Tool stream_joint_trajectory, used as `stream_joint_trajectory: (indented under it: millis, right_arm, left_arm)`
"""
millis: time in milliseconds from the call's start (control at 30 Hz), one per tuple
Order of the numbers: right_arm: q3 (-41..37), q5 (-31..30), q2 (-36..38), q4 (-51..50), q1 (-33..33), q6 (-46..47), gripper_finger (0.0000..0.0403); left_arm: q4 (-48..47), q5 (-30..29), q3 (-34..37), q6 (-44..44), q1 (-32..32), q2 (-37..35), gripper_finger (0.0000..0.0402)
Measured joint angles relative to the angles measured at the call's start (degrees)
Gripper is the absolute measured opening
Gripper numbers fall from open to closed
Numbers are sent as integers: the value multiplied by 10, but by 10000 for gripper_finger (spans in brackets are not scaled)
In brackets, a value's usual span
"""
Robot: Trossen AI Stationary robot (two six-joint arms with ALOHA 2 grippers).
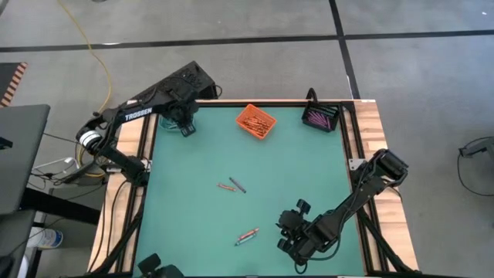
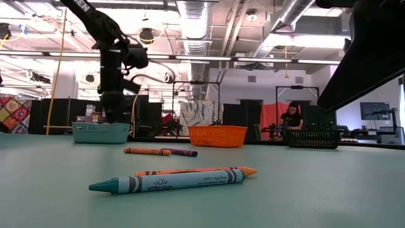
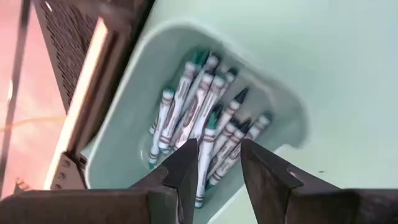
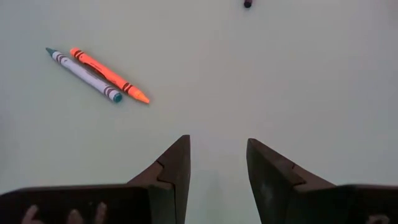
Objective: Sort crayons
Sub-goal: Put the orange crayon into the orange bin
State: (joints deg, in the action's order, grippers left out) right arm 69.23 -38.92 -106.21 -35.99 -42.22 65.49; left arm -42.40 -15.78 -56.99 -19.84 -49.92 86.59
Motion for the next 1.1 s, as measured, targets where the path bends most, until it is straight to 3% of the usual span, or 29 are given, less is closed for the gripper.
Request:
stream_joint_trajectory:
  millis: [300, 800, 1100]
  right_arm:
    - [0, 0, 0, -4, 3, -15, 148]
    - [0, 0, 0, 1, 11, -25, 148]
    - [0, 1, 0, 1, 11, -30, 148]
  left_arm:
    - [1, 1, -10, 11, 72, -44, 110]
    - [2, 5, -10, 46, 225, -51, 110]
    - [36, 67, -10, 63, 339, -50, 110]
